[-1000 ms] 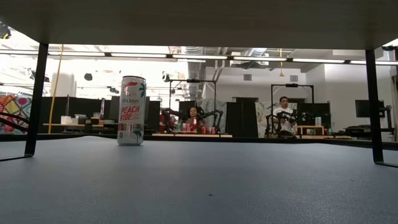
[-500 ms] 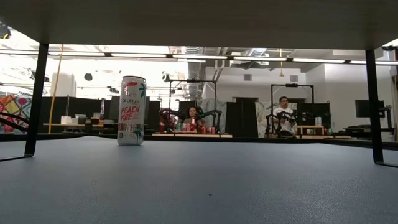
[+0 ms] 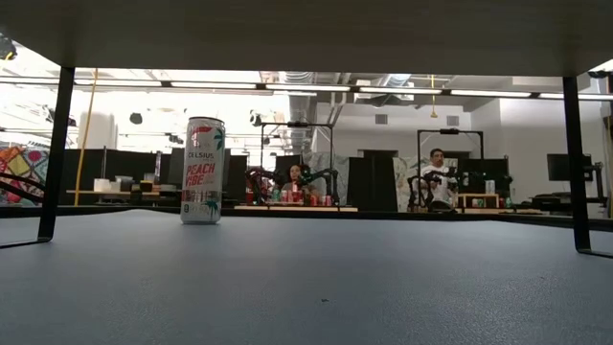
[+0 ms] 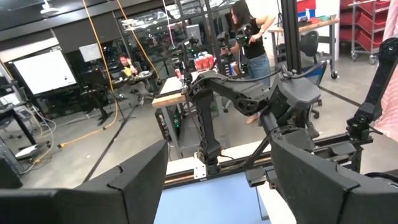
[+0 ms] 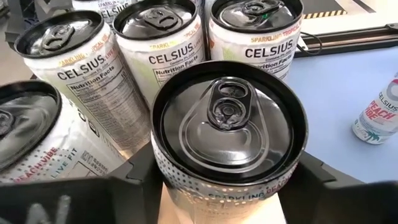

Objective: Place canned beverage on shelf
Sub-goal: Put the right white pink soda can on the shelf aligned with the other white pink soda can

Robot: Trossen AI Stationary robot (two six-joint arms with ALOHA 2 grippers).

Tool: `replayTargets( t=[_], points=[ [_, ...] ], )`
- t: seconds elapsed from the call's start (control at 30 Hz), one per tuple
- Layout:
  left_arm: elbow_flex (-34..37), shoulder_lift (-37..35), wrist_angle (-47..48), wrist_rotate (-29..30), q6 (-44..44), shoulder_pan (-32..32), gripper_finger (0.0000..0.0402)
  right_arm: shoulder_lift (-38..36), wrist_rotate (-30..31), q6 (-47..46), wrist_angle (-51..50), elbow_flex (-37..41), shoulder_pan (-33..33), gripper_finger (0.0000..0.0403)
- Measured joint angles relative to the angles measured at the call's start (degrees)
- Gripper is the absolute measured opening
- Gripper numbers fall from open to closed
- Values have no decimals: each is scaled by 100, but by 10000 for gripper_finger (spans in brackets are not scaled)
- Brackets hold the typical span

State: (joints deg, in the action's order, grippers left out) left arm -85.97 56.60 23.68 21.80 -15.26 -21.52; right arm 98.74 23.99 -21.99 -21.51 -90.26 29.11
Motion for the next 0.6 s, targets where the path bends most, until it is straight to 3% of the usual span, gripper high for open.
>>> replayTargets(
  t=[0.17,0.6],
  points=[
    [0,0,2,0,2,0,272,-2,1,12,-43,-7,-1,261],
    [0,0,145,0,4,2,272,-2,-5,-3,-29,-7,0,270]
  ],
)
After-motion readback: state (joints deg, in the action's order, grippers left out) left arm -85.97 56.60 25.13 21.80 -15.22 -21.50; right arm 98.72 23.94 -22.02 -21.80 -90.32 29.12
